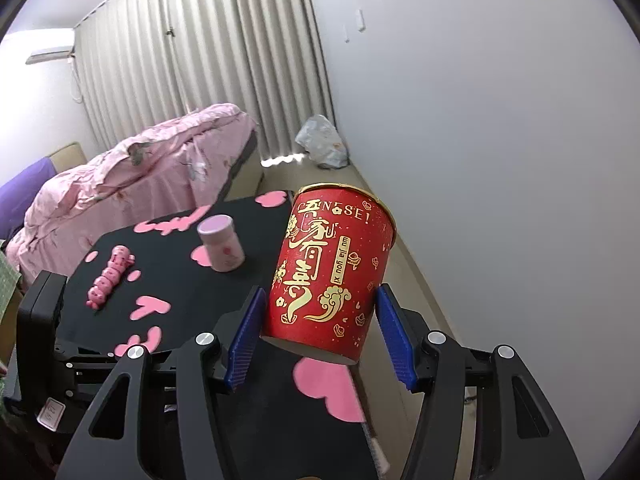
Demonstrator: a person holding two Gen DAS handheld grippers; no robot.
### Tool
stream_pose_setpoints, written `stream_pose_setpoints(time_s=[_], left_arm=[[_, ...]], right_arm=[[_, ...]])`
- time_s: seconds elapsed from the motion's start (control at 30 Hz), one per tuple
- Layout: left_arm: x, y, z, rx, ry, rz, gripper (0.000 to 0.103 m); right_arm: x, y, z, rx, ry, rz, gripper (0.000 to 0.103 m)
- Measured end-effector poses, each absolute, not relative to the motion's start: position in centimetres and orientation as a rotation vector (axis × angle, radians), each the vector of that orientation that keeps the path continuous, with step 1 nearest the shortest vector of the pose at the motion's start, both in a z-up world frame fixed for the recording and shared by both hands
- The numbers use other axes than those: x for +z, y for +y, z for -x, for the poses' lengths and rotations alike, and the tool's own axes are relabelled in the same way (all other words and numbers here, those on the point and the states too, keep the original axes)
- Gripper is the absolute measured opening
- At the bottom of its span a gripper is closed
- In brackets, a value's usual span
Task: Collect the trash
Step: 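Grasp the pink candy stick wrapper with the left tool while the right tool holds the red cup, then carry the candy stick wrapper and red cup over the yellow trash bag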
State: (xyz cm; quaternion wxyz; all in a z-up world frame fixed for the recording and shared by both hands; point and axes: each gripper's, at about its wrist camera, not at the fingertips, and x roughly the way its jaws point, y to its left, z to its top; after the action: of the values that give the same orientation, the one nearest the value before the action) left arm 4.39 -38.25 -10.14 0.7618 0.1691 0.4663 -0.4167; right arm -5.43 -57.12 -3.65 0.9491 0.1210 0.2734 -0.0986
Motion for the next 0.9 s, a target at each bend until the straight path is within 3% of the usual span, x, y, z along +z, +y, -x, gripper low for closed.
stream_pose_setpoints(time_s=[0.4,0.9], left_arm=[[-3.3,-27.7,-5.7,-0.732,0.841,-0.191,0.017],[2.6,-6.4,-6.4,-0.287,0.645,0.019,0.017]], right_arm=[[-1.4,-49.7,2.6,-0.002,0.547,-0.173,0.053],[4.4,-33.2,-2.7,0.36,0.502,0.017,0.053]])
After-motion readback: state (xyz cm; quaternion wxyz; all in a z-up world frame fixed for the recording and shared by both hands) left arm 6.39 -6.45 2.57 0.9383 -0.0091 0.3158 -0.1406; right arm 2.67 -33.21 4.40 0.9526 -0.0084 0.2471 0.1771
